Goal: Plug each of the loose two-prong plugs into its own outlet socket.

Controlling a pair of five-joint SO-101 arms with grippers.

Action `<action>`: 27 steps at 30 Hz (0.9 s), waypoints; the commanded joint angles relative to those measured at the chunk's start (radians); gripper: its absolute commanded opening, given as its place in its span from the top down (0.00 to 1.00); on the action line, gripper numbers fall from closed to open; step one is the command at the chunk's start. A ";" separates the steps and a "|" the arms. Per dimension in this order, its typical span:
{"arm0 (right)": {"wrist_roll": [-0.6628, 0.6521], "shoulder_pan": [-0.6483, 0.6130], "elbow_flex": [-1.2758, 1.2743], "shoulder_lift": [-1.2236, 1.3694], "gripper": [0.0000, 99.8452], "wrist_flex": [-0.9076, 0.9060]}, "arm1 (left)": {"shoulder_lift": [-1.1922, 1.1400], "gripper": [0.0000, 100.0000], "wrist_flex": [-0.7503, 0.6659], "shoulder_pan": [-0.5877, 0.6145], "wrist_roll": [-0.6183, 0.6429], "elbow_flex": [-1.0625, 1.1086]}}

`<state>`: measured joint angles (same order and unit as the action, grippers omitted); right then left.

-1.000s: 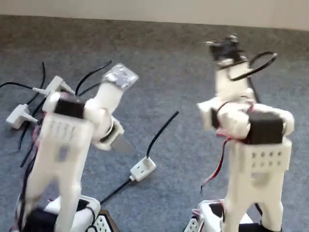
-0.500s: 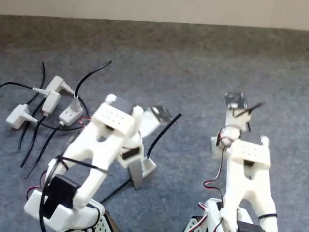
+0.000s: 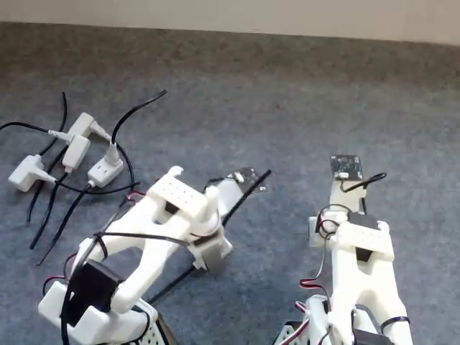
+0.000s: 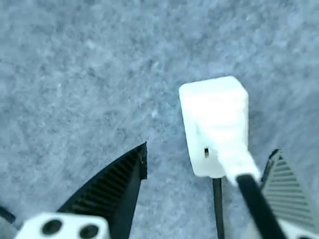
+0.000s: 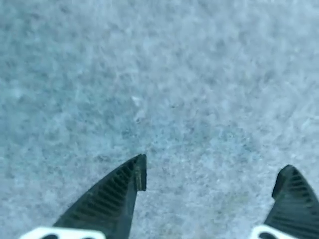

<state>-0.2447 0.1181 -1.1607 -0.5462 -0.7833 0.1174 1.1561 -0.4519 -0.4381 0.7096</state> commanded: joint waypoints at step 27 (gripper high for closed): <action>0.008 -0.024 -0.031 -0.015 0.62 0.015 | -0.432 1.00 0.149 0.460 -0.106 -0.874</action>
<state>-0.2447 0.0997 -1.1914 -0.5462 -0.7818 -0.1634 1.2482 -0.0591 -0.5363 0.0806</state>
